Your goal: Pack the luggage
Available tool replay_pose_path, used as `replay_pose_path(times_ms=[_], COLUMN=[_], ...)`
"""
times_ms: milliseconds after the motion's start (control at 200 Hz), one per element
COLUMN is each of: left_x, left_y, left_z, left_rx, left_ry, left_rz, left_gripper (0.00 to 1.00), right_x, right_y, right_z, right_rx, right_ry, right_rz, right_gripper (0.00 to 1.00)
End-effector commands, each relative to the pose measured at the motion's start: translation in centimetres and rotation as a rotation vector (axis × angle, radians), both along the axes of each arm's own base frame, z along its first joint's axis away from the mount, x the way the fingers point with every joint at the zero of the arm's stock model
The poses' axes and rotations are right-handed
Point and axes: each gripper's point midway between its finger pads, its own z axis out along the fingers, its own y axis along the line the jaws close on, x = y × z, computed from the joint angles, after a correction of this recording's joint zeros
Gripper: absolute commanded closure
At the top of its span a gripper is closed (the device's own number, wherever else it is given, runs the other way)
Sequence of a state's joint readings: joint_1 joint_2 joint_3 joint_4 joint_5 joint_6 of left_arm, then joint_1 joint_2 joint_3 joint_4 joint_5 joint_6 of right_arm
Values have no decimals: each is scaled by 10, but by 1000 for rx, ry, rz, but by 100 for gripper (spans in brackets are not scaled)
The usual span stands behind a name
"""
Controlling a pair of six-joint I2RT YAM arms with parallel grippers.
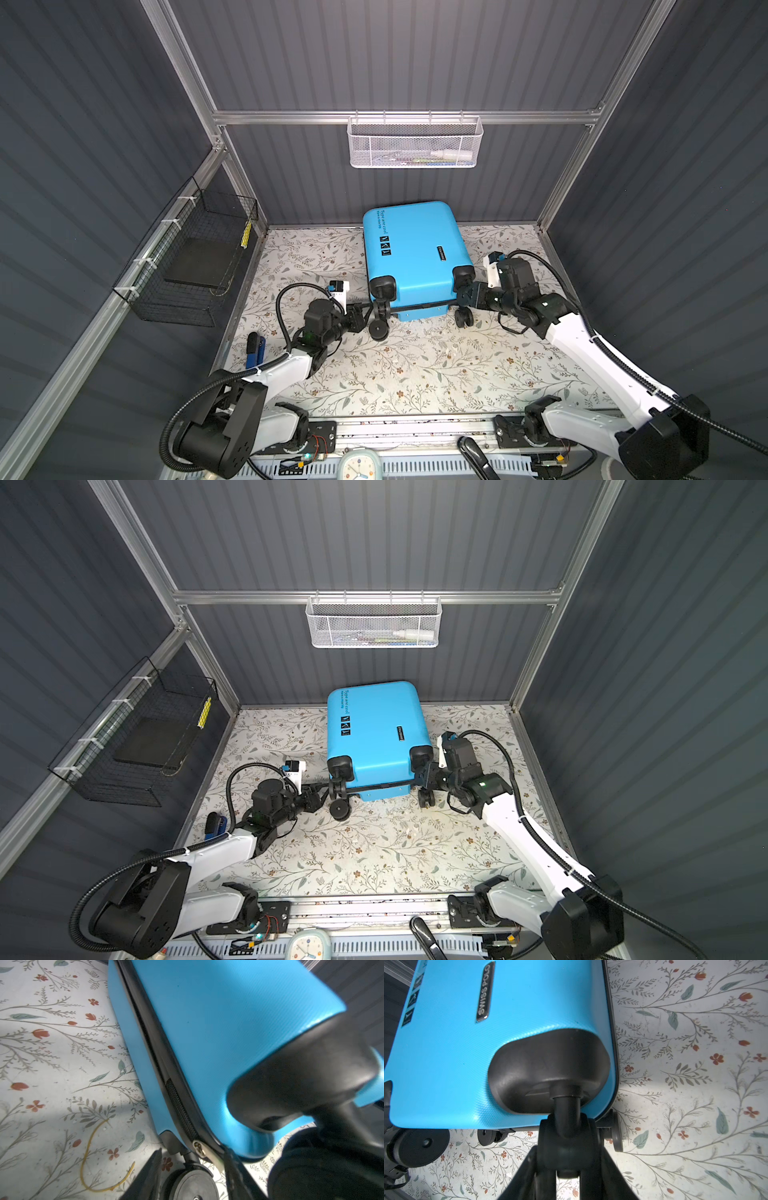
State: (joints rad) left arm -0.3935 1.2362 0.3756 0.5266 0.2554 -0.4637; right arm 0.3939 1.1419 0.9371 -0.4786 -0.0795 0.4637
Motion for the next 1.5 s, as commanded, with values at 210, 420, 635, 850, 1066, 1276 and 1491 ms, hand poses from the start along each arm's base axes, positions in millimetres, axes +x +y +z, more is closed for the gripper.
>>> replay_pose_path(times_ms=[210,420,635,850,1066,1276,1491], left_x=[-25,-39,-48,-44,-28,-17,-8], left_y=[57,17,1,-6,-10,-19,-13], left_z=[-31,1,-2,-1,2,5,5], left_rx=[208,54,28,49,42,24,31], left_ry=[147,-14,-71,-159,-227,-265,-291], left_rz=[221,-13,-104,-115,-70,-71,9], left_gripper=[51,47,46,46,46,46,47], right_x=[-21,-21,-21,-21,-22,-22,-22], right_y=[-7,-5,-4,-4,-4,-5,-6], right_z=[-36,-30,-32,-35,-37,-37,-37], right_rx=[-50,-33,-32,-32,-31,-36,-43], right_ry=[148,140,149,157,165,168,168], right_rz=[-5,2,2,-2,-3,-5,-9], right_gripper=[100,100,100,100,100,100,100])
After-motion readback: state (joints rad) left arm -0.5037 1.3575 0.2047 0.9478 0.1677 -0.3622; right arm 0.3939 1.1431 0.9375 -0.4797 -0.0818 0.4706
